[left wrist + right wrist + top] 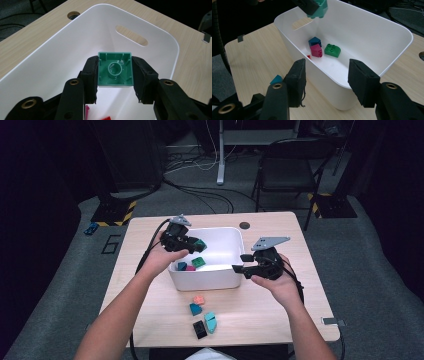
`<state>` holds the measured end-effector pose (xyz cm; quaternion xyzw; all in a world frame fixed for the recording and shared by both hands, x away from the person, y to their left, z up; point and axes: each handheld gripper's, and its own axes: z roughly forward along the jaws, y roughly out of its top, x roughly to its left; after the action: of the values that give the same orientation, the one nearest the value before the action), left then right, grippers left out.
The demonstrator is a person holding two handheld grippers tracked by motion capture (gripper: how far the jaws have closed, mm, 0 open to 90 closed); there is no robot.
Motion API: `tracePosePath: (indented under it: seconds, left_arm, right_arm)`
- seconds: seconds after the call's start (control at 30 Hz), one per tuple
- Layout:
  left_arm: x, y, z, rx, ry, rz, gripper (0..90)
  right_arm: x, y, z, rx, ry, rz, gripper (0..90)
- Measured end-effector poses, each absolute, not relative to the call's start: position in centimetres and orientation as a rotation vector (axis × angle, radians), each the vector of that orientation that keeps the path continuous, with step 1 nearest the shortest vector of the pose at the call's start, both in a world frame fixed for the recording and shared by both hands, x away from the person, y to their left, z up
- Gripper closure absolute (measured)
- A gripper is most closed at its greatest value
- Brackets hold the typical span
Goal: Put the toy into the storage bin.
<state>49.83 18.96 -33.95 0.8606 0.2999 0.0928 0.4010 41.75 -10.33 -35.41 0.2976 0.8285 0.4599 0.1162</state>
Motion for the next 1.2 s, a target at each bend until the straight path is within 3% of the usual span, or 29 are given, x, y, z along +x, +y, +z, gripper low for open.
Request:
tracePosePath:
  seconds: [0.4, 0.97, 1.2]
  left_arm:
    - [53.2, 15.7, -36.1, 2.197, 0.761, 0.233, 58.6]
    - [55.1, 13.7, -38.9, 2.257, 0.784, 0.214, 58.3]
    - [54.9, 14.2, -38.7, 2.244, 0.817, 0.217, 50.3]
  right_arm:
    - [41.8, -11.0, -35.2, 0.892, 2.407, 1.359, 48.0]
    - [41.7, -10.8, -35.3, 0.879, 2.416, 1.353, 48.0]
    - [41.8, -11.0, -35.2, 0.881, 2.411, 1.357, 48.0]
